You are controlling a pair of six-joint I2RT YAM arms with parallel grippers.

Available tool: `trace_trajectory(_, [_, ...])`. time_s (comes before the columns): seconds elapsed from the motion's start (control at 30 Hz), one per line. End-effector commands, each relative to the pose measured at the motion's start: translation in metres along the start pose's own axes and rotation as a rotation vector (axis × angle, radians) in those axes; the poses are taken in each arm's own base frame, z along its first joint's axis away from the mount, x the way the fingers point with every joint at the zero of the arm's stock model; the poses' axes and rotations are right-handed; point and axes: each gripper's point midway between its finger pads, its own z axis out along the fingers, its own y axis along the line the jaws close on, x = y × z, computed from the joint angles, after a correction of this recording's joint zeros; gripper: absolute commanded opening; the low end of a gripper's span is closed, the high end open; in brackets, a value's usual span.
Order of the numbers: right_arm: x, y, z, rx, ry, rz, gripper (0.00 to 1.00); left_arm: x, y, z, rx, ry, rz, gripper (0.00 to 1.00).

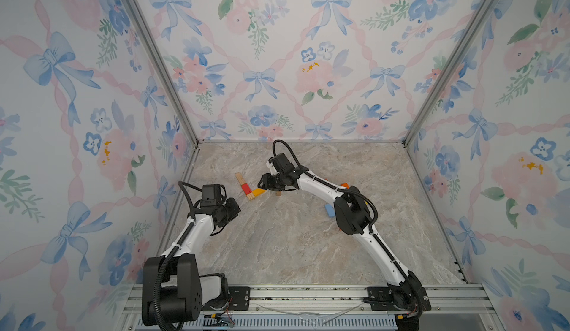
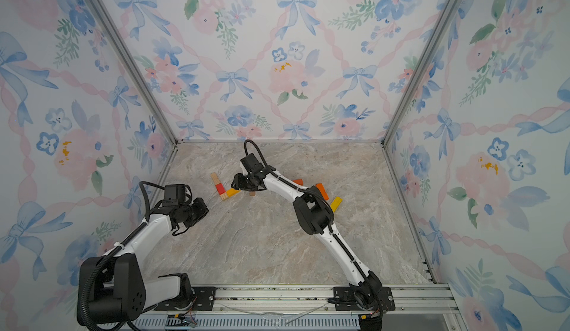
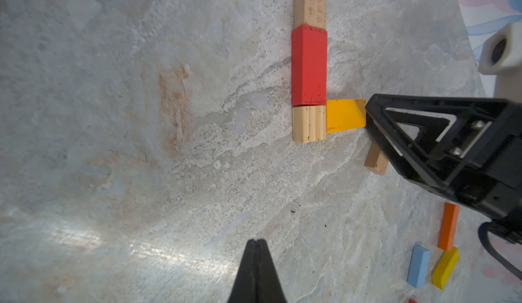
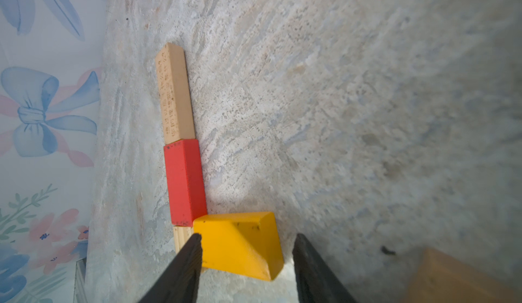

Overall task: Assemble the letter v with building blocks
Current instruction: Adjust the building block at the center of the board, then pick up the building block from the center of the board.

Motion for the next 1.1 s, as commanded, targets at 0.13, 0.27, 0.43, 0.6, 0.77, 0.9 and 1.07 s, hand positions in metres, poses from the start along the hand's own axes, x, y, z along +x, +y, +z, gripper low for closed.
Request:
trace_trajectory(0.13, [-0.043, 0.053, -0.077, -0.077, -0.107, -0.066, 0.63, -0.02, -0.031, -0.017, 0.085, -0.049, 0.034, 0.0])
trace_trajectory(0.27, [-0.059, 0.07, -0.12, -0.097, -0.169, -0.122, 0.65, -0.036, -0.068, -0.027, 0.13, -0.091, 0.118, 0.03])
trace_trajectory(0.43, [-0.07, 0.067, -0.178, -0.126, -0.268, -0.113, 0.66, -0.037, -0.116, -0.016, 0.153, -0.071, 0.251, 0.24])
trace_trajectory(0.6, [-0.066, 0.041, -0.234, -0.116, -0.365, -0.08, 0.67, -0.025, -0.151, 0.012, 0.154, 0.002, 0.351, 0.43])
trace_trajectory(0.77, [-0.047, 0.005, -0.269, -0.052, -0.406, -0.037, 0.67, -0.011, -0.179, 0.044, 0.12, 0.066, 0.448, 0.58])
trace_trajectory(0.9, [-0.028, -0.019, -0.286, -0.016, -0.417, 0.027, 0.67, -0.001, -0.191, 0.074, 0.069, 0.118, 0.502, 0.63])
trace_trajectory(1.07, [-0.008, -0.042, -0.297, 0.029, -0.419, 0.067, 0.67, 0.01, -0.2, 0.106, 0.005, 0.155, 0.559, 0.64])
